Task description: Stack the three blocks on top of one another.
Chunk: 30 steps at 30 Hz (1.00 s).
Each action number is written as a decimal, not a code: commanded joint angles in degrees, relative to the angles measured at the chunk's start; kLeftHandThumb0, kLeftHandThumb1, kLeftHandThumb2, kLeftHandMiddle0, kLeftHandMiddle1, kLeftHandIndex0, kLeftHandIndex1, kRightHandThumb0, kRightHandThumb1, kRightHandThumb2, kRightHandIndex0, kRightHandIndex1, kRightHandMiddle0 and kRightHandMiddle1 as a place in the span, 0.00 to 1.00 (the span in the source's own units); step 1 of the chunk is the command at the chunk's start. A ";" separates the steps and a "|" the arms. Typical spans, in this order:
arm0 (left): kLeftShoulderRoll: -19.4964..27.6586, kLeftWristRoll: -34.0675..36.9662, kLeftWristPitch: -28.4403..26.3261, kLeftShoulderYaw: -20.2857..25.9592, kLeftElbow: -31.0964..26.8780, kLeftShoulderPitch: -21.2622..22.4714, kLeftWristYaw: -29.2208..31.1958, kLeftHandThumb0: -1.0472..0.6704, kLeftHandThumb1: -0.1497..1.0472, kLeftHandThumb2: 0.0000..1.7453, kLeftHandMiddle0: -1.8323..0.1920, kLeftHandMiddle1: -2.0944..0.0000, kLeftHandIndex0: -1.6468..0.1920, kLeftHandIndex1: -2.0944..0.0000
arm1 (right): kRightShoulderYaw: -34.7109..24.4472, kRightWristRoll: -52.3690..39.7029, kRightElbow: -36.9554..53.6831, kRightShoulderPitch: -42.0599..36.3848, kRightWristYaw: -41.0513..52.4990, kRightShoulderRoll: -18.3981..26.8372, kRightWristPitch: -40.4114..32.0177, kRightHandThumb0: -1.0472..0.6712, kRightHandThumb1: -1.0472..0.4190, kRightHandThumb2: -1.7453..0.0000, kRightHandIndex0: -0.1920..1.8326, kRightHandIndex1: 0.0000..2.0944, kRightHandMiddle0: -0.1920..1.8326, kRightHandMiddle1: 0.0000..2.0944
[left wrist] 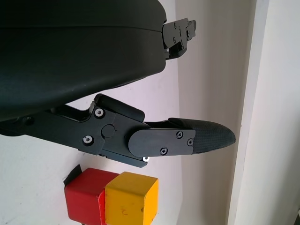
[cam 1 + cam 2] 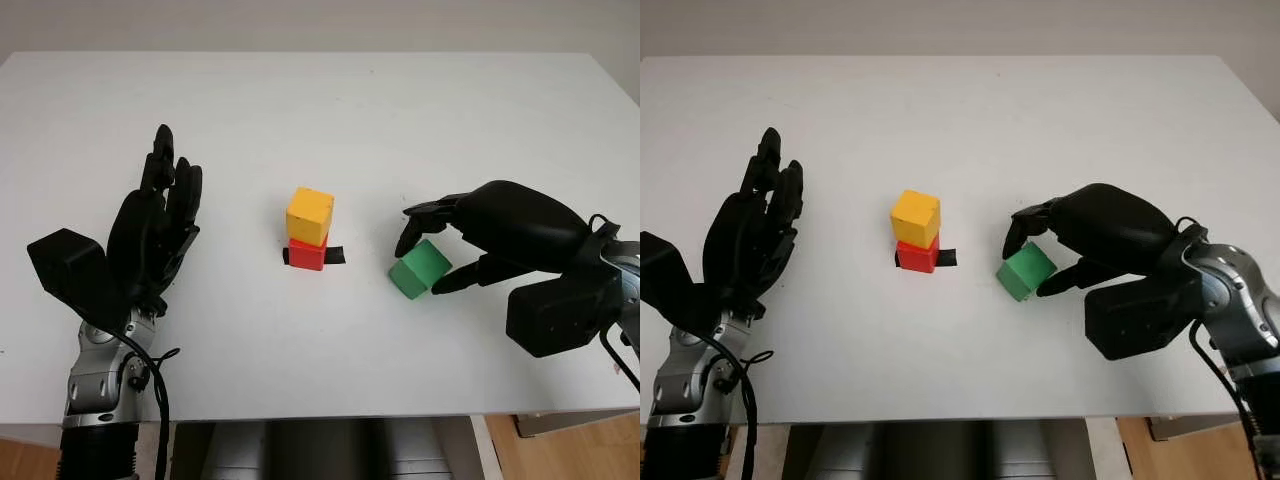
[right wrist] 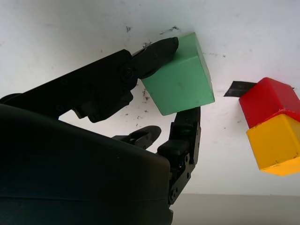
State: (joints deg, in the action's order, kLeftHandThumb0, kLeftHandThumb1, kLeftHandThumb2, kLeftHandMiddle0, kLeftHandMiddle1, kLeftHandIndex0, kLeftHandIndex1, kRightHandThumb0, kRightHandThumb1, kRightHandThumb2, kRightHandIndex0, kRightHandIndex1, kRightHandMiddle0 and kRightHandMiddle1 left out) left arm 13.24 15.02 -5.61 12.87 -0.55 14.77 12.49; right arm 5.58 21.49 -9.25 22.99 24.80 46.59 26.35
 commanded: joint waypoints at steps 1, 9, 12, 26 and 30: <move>0.25 -0.30 0.10 -0.21 -0.43 -0.49 0.11 0.19 1.00 0.24 1.00 1.00 1.00 1.00 | -1.69 -3.10 -0.37 1.07 0.80 -1.24 -2.31 0.42 0.09 0.97 0.36 0.03 0.35 0.56; 0.55 -1.01 -0.72 -0.60 -0.98 -0.93 0.03 0.18 1.00 0.24 1.00 1.00 1.00 1.00 | -3.86 -11.99 0.41 2.08 4.40 -4.46 -11.27 0.42 0.09 0.97 0.34 0.02 0.33 0.58; 0.44 -1.05 -0.64 -0.58 -0.98 -1.11 0.02 0.18 1.00 0.24 1.00 1.00 1.00 1.00 | -4.16 -13.44 0.48 3.12 4.79 -5.34 -13.79 0.41 0.09 0.97 0.33 0.02 0.32 0.60; -0.27 -1.09 -0.92 -1.08 -1.33 -1.52 -0.48 0.19 1.00 0.24 1.00 1.00 1.00 1.00 | -6.41 -20.58 0.01 13.68 7.44 -8.95 -27.08 0.42 0.11 0.97 0.36 0.03 0.31 0.69; -0.13 -1.67 -0.56 -1.39 -1.28 -1.81 -0.71 0.18 1.00 0.25 1.00 1.00 1.00 1.00 | -6.38 -22.05 0.39 16.64 7.97 -10.25 -31.36 0.41 0.11 0.97 0.35 0.03 0.29 0.74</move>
State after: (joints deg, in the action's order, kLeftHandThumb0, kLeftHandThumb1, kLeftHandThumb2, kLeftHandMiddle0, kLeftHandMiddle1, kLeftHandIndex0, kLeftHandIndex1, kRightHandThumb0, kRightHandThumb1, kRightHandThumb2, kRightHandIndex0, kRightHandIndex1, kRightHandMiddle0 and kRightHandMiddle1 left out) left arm 13.15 13.75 -6.56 11.82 -0.79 13.74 11.88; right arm -0.02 0.32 -9.15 37.88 32.52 36.90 -4.09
